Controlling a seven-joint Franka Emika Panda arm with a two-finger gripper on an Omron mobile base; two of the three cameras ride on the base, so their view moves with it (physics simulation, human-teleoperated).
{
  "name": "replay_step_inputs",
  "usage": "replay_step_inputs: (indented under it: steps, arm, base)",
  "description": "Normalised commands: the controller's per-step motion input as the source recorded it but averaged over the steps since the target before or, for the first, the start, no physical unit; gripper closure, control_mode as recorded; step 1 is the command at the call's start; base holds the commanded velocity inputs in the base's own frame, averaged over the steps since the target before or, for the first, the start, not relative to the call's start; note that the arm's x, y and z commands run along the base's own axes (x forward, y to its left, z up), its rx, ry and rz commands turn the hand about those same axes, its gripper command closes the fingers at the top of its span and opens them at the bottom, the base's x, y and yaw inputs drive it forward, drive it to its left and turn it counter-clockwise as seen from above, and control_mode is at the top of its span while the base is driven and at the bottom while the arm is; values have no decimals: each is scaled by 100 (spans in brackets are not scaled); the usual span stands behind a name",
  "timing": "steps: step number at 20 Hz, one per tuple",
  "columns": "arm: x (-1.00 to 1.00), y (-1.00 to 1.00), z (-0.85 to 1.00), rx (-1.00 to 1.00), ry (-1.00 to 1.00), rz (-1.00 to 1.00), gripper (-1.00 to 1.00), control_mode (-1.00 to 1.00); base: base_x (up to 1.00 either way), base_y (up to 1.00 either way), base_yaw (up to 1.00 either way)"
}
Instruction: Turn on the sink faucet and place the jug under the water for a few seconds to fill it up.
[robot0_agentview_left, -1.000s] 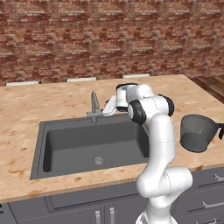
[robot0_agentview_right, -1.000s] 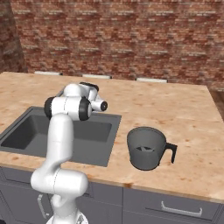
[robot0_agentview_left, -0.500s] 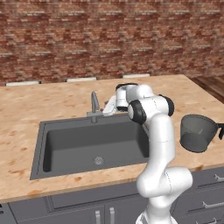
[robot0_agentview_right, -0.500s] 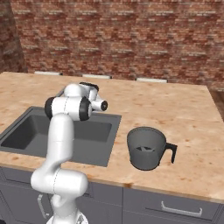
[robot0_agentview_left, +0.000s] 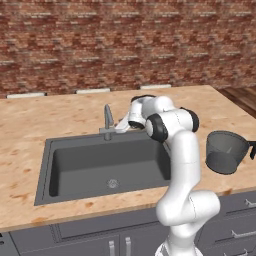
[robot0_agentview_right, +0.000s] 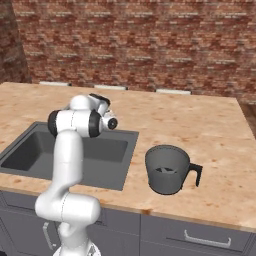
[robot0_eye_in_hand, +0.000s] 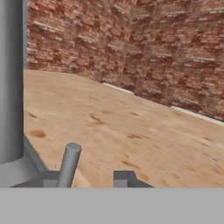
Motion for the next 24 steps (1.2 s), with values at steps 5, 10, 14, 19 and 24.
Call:
replay_step_inputs:
  steps: [5,10,14,19,24]
  arm:
    - [10,-3,0,2,4,-26,100,-100]
    - [20,-36,0,5,13,-20,100,-100]
    - [11,-66,-1,13,18,-17,100,-100]
    - [12,-84,-6,18,30,-13,100,-100]
    - [10,-87,-12,20,28,-12,100,-100]
  base:
    - [0,0,0]
    - [0,0,0]
    - [0,0,0]
    - [0,0,0]
    - [0,0,0]
